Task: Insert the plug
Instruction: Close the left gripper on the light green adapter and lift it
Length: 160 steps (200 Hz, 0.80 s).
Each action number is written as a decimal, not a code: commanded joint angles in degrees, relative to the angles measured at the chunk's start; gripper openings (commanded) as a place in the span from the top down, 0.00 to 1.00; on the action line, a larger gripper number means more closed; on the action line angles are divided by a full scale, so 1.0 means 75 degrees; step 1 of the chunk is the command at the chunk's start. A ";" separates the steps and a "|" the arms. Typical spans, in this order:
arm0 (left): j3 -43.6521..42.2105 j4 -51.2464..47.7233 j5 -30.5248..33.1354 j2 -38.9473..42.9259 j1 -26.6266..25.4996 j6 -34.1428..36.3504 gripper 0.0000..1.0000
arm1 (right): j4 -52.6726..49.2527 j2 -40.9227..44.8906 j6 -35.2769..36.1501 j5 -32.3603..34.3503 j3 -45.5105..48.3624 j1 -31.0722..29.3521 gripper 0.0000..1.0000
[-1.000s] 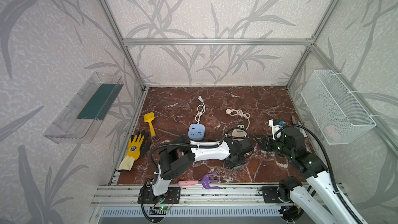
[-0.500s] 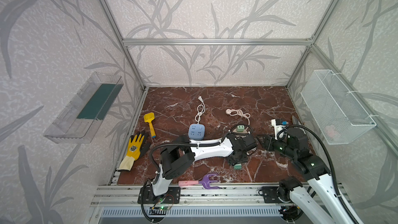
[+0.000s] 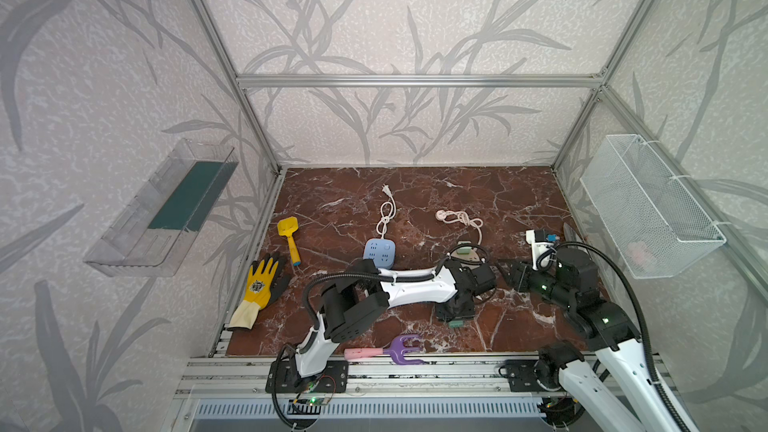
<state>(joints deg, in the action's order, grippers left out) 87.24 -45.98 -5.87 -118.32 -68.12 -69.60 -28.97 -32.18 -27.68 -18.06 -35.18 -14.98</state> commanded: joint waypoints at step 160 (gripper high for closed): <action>0.0524 -0.0603 -0.0136 -0.0488 -0.0140 0.0265 0.56 | 0.0054 0.0216 -0.0032 -0.0029 0.0220 0.0099 0.53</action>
<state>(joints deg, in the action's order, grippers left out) 89.19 -47.64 -7.14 -119.55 -69.21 -68.69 -28.99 -30.44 -28.05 -18.09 -33.89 -14.68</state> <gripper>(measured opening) 0.444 0.468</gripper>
